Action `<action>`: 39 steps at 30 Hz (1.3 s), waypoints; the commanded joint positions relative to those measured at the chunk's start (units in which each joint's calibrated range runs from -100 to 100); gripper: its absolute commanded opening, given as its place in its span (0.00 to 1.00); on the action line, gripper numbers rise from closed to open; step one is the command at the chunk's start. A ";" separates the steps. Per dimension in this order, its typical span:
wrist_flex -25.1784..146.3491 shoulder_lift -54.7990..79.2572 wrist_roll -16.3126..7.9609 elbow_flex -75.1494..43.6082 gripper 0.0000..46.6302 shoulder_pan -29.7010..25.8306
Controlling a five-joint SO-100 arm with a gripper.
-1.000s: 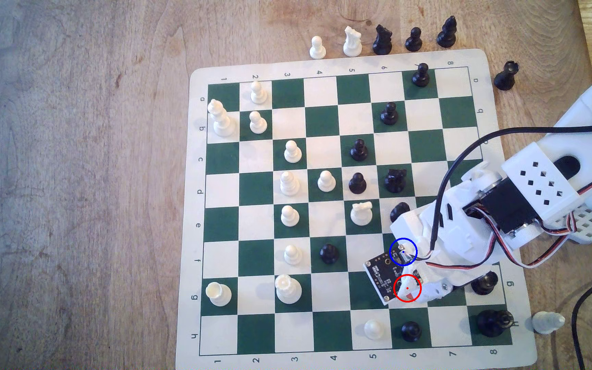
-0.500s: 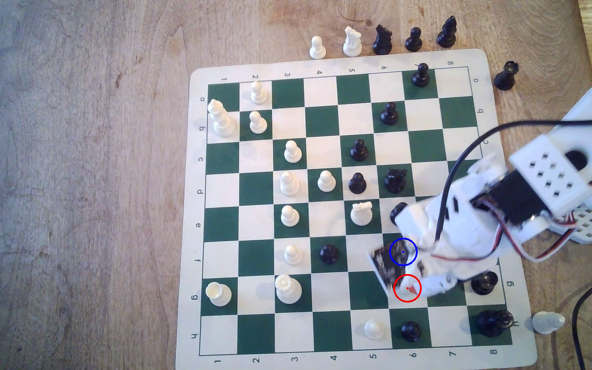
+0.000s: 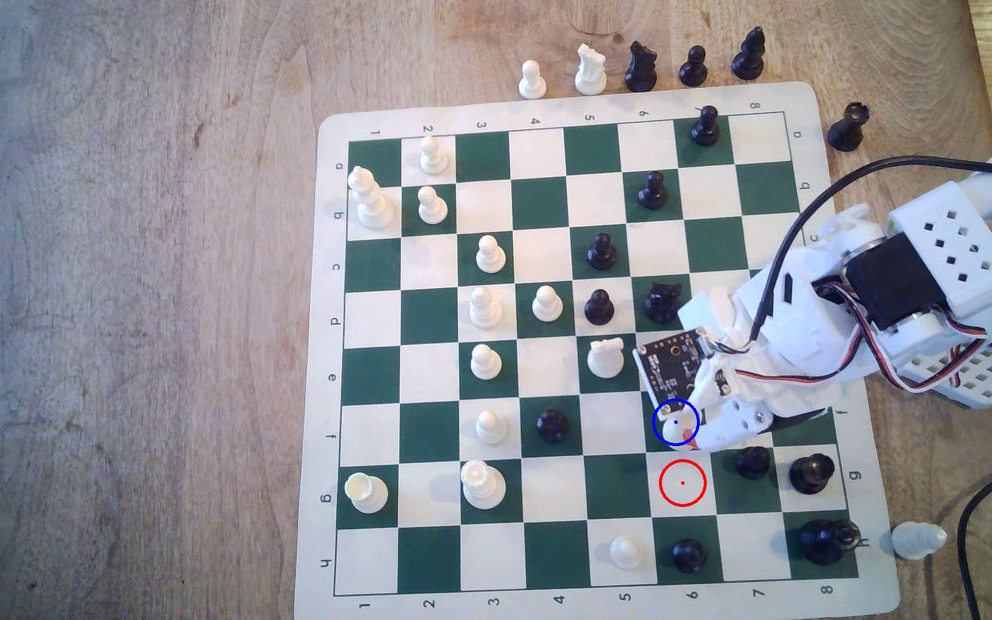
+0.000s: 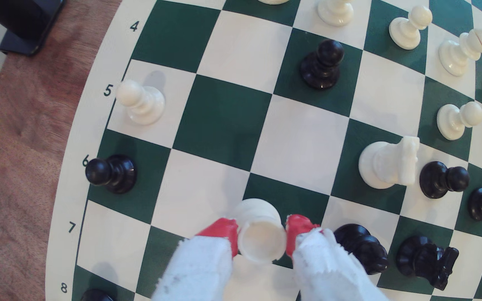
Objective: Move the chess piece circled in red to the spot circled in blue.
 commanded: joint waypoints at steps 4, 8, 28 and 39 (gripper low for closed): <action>-3.86 -1.63 0.68 1.00 0.01 1.51; -5.99 -0.53 1.22 2.72 0.01 2.21; -8.86 3.89 2.59 3.53 0.01 3.23; -8.36 4.14 3.03 3.90 0.25 3.07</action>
